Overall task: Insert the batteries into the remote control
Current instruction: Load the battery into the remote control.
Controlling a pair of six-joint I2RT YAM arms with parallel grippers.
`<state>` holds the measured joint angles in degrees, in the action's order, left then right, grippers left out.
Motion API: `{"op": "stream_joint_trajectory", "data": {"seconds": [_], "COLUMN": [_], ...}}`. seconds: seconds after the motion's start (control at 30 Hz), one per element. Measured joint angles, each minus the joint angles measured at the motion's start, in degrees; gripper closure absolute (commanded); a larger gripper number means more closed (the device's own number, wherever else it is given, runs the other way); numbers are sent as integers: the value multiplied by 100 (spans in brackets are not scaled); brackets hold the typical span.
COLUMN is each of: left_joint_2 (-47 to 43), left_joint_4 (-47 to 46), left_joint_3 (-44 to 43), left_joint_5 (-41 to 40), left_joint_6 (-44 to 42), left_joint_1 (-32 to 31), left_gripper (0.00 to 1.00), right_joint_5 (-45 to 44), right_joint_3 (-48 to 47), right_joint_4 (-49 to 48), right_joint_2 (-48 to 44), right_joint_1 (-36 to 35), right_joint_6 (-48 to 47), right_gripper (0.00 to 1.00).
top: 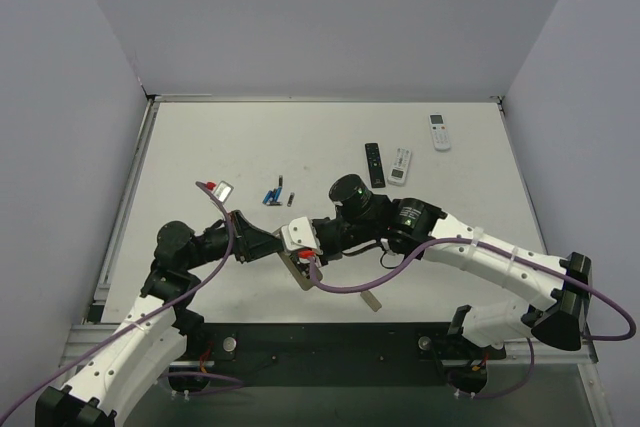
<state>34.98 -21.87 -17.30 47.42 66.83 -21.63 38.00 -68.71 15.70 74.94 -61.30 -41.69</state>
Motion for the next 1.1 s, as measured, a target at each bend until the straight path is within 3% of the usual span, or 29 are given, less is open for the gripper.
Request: {"op": "stream_joint_trajectory", "data": {"seconds": [0.3, 0.77, 1.1], "left_joint_2": [-85, -345, -476], "left_joint_4": [105, -485, -483], "left_joint_3": [0, 199, 208], "left_joint_5": [-26, -343, -553], "left_joint_6": [-2, 708, 754], "left_joint_1": [0, 2, 0], "left_gripper": [100, 100, 100], "right_joint_5": [2, -70, -131], "right_joint_3": [0, 236, 529], "right_joint_4": [-7, -402, -833], "right_joint_2": [17, -306, -483], "right_joint_1": [2, 26, 90], "right_joint_6": [-20, -24, -20], "right_gripper": [96, 100, 100]}}
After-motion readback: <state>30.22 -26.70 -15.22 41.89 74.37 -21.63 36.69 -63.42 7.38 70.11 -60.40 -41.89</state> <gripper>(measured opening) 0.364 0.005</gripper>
